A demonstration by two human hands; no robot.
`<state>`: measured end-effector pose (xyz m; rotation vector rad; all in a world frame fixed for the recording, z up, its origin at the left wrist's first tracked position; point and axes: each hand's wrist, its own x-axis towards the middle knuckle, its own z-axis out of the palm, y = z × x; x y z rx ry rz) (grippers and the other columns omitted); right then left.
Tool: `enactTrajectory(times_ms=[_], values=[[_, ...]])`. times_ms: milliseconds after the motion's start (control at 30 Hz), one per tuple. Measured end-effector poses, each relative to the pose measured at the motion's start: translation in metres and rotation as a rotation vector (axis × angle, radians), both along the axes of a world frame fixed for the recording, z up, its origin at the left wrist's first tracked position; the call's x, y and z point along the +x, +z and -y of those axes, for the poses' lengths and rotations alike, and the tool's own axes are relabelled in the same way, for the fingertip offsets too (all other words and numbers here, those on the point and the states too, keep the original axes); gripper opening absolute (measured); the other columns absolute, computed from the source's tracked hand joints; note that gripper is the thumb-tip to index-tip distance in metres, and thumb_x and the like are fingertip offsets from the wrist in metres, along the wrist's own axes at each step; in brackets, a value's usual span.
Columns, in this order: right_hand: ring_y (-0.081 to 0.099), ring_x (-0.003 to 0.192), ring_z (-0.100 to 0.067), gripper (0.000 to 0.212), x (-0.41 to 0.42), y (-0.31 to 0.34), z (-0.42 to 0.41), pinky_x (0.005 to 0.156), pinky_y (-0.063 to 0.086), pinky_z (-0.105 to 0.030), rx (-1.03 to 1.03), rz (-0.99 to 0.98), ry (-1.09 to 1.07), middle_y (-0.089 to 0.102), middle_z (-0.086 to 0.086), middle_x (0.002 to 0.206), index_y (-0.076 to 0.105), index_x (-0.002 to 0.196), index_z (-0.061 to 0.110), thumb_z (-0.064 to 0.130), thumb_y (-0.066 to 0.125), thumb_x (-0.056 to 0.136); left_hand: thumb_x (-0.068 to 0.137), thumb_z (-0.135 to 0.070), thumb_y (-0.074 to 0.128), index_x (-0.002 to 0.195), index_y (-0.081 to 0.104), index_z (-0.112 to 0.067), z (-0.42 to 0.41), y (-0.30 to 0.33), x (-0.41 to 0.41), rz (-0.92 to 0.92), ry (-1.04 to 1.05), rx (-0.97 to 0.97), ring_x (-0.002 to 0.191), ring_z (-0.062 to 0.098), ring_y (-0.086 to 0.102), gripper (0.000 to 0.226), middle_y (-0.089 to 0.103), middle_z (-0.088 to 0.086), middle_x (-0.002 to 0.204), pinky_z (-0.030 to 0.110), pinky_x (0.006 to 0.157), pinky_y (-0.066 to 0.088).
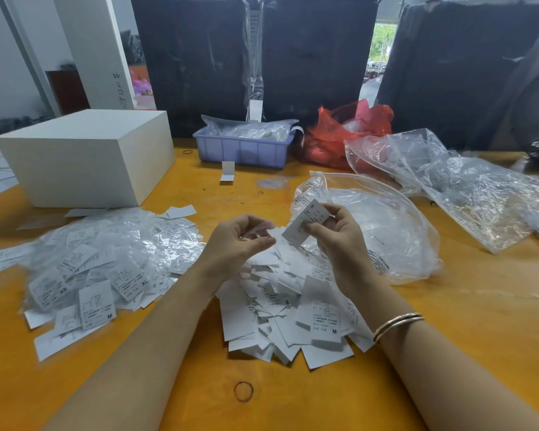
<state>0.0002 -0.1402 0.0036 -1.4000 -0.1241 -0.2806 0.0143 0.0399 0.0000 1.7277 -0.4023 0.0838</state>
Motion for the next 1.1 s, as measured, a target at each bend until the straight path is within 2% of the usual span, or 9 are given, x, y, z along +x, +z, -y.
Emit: enactTrajectory(times_ms=[100, 200, 300, 333, 433, 567, 833, 1100], values=[[0.052, 0.052, 0.006, 0.015, -0.0002, 0.0012, 0.0037, 0.049, 0.040, -0.008, -0.018, 0.031, -0.020, 0.064, 0.003, 0.074, 0.055, 0.085, 0.014, 0.001, 0.063, 0.085, 0.077, -0.006, 0.073, 0.093, 0.065, -0.020, 0.0003, 0.0008, -0.0006, -0.008, -0.003, -0.014, 0.081, -0.005, 0.063, 0.022, 0.068, -0.008, 0.090, 0.009, 0.071, 0.048], [0.057, 0.058, -0.004, 0.010, -0.0014, 0.0022, 0.0054, 0.050, 0.043, -0.015, -0.094, 0.099, -0.030, 0.063, 0.006, 0.065, 0.062, 0.075, 0.017, 0.014, 0.067, 0.083, 0.077, -0.002, 0.072, 0.092, 0.065, -0.019, 0.0000, 0.0019, -0.0016, -0.018, -0.008, -0.039, 0.082, -0.007, 0.064, 0.024, 0.068, -0.010, 0.093, 0.008, 0.069, 0.047], [0.052, 0.063, -0.035, 0.007, -0.0023, 0.0022, 0.0062, 0.053, 0.042, -0.038, -0.421, 0.264, -0.087, 0.062, -0.010, 0.075, 0.067, 0.081, 0.016, 0.017, 0.063, 0.087, 0.077, -0.001, 0.072, 0.090, 0.064, -0.020, 0.0000, 0.0028, -0.0021, -0.015, -0.003, -0.037, 0.081, -0.008, 0.064, 0.025, 0.068, -0.009, 0.093, 0.008, 0.069, 0.047], [0.047, 0.061, -0.036, 0.008, -0.0020, 0.0021, 0.0065, 0.052, 0.039, -0.040, -0.537, 0.344, -0.108, 0.058, -0.009, 0.075, 0.067, 0.082, 0.013, 0.012, 0.062, 0.088, 0.077, -0.001, 0.072, 0.090, 0.064, -0.020, -0.0002, 0.0030, -0.0022, -0.014, -0.003, -0.032, 0.080, -0.008, 0.064, 0.025, 0.068, -0.008, 0.093, 0.008, 0.069, 0.048], [0.045, 0.057, -0.014, 0.010, -0.0039, 0.0038, 0.0064, 0.050, 0.037, -0.027, -0.818, 0.538, -0.160, 0.054, -0.001, 0.075, 0.066, 0.077, 0.003, 0.008, 0.063, 0.086, 0.078, -0.001, 0.072, 0.090, 0.064, -0.020, 0.0000, 0.0028, -0.0024, -0.001, -0.008, 0.003, 0.079, -0.006, 0.064, 0.024, 0.068, -0.003, 0.092, 0.010, 0.071, 0.050], [0.051, 0.058, -0.018, 0.012, -0.0055, 0.0020, 0.0042, 0.056, 0.044, -0.030, -1.109, 0.608, -0.277, 0.059, -0.001, 0.077, 0.069, 0.080, 0.005, 0.014, 0.063, 0.083, 0.078, -0.002, 0.073, 0.090, 0.064, -0.021, 0.0002, 0.0021, -0.0023, 0.013, -0.013, 0.031, 0.074, -0.005, 0.063, 0.024, 0.067, -0.001, 0.087, 0.009, 0.068, 0.048], [0.043, 0.057, -0.010, 0.010, -0.0030, 0.0004, 0.0059, 0.055, 0.038, -0.025, -1.149, 0.620, -0.382, 0.061, 0.000, 0.077, 0.070, 0.080, 0.008, 0.015, 0.064, 0.082, 0.077, -0.003, 0.073, 0.091, 0.064, -0.021, 0.0001, 0.0004, -0.0002, 0.027, -0.017, 0.038, 0.075, -0.005, 0.063, 0.025, 0.068, -0.002, 0.088, 0.009, 0.069, 0.048], [0.050, 0.050, -0.022, 0.011, -0.0092, 0.0052, 0.0045, 0.058, 0.037, -0.028, -1.301, 0.627, -0.352, 0.061, 0.001, 0.077, 0.071, 0.079, 0.014, 0.018, 0.062, 0.083, 0.079, -0.008, 0.074, 0.092, 0.064, -0.026, -0.0009, -0.0044, 0.0019, 0.079, -0.029, 0.092, 0.074, -0.001, 0.061, 0.024, 0.066, -0.004, 0.085, 0.011, 0.069, 0.049]])
